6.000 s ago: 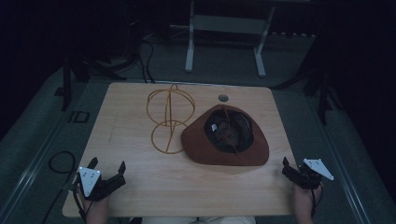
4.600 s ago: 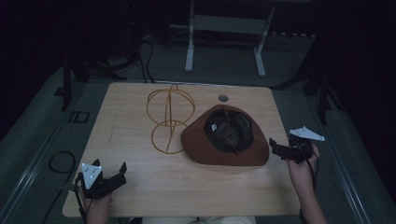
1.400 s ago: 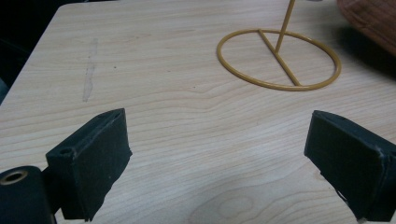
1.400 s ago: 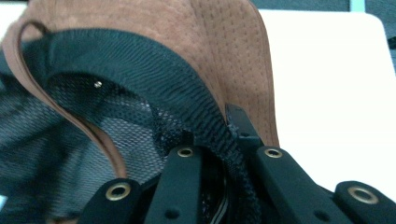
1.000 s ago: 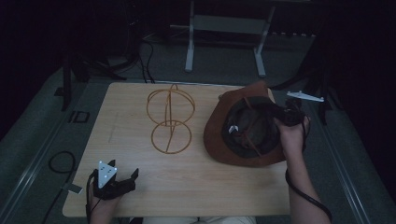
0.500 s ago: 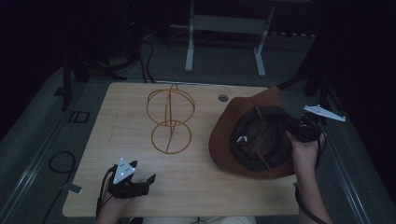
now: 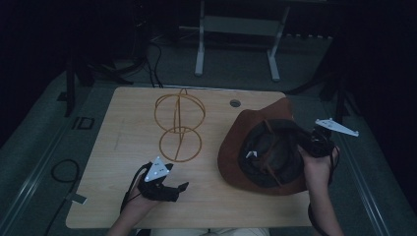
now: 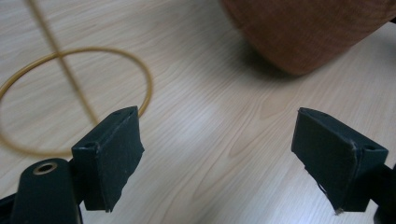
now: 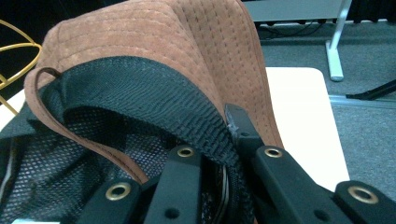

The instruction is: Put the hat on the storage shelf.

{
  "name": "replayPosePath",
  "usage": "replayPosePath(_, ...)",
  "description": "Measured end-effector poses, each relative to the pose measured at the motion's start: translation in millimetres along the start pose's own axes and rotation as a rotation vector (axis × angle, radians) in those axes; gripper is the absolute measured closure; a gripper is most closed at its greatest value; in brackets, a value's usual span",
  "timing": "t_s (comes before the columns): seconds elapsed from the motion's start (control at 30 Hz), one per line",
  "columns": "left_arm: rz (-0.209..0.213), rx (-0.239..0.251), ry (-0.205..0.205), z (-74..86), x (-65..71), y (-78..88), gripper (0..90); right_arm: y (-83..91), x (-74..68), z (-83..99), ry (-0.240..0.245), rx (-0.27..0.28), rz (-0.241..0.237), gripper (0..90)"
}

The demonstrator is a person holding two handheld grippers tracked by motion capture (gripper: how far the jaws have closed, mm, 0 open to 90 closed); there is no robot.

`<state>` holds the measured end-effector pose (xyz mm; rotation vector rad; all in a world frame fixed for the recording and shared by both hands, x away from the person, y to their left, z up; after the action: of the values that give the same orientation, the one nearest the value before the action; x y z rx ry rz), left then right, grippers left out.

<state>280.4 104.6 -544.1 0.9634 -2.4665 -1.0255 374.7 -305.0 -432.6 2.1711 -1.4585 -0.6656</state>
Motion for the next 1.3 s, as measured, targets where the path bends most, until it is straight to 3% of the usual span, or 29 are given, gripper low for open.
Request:
replayPosePath(0.37,0.059,0.014,-0.082,-51.5,10.7,-13.1,17.7,-0.2,-4.8,2.0,0.006,0.009,-0.014,84.6)
replayPosePath(0.53,0.084,0.028,-0.075,-70.5,12.2,-18.5,17.8,3.0,-9.0,1.4,0.019,0.018,-0.017,84.5)
replayPosePath(0.6,0.075,0.021,-0.094,-79.4,13.2,-18.9,17.7,4.9,-11.4,1.2,0.027,0.021,-0.018,84.6)
replayPosePath(0.73,0.104,0.043,-0.107,-101.3,17.2,-16.6,17.7,7.7,-15.8,0.0,0.036,0.029,-0.027,84.5)
replayPosePath(0.97,0.077,0.062,-0.153,-136.9,26.1,-21.2,17.7,10.9,-24.1,-0.9,0.053,0.038,-0.037,84.5)
replayPosePath(1.0,0.088,0.065,-0.157,-141.6,27.3,-22.9,17.7,11.6,-25.5,-1.1,0.057,0.04,-0.041,84.5)
replayPosePath(1.07,0.081,0.07,-0.159,-150.5,28.6,-26.3,17.7,13.0,-27.9,-1.7,0.064,0.043,-0.041,84.5)
replayPosePath(1.3,0.121,0.103,-0.155,-174.8,37.3,-29.1,17.7,17.0,-33.0,-2.1,0.075,0.051,-0.046,84.5)
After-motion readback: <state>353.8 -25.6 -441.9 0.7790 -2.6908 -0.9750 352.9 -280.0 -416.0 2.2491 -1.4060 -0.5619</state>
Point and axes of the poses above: each handheld gripper's, and its own axes: y roughly backward along the jaws, z roughly out of its underside, x roughly to its right, the point moved 4 cm from there along -y, roughly forward along the jaws, and after that the axes turned 14 degrees about -x, right-handed, at the moved point
